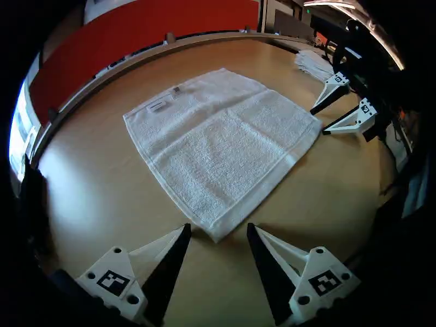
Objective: Fold towel
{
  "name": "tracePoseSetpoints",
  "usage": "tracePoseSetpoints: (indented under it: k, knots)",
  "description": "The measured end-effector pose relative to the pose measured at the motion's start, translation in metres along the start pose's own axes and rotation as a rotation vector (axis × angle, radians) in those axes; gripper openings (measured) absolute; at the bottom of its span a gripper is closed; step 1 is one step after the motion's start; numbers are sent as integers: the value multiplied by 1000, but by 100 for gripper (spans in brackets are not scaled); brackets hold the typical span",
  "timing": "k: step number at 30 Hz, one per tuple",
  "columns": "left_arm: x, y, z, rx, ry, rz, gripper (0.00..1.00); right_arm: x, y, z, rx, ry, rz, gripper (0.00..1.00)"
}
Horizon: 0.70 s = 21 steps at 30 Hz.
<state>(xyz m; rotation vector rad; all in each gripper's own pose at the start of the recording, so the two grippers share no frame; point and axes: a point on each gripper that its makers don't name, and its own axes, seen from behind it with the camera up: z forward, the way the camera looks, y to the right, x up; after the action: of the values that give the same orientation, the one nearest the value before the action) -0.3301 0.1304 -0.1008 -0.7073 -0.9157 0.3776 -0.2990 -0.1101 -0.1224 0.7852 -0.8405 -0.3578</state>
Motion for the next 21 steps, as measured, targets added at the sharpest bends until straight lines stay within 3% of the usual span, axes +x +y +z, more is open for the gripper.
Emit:
tracePoseSetpoints:
  k: [8, 11, 14, 16, 21]
  knots:
    - [0, -5, 0, 20, 0, -33, 58, 2, -3, 1, 4, -1, -1, 40]
    - [1, -2, 0, 17, -3, -23, 47, 3, -4, 2, 6, -2, -3, 30]
    - [1, 1, 1, 14, -5, -19, 36, 3, -5, 2, 4, -4, 0, 24]
    - [2, 2, 1, 20, -6, -27, 22, 3, -4, 2, 0, -4, 5, 21]
    - [3, 7, 0, 22, -6, -47, 15, 4, -2, -1, -12, -3, 20, 15]
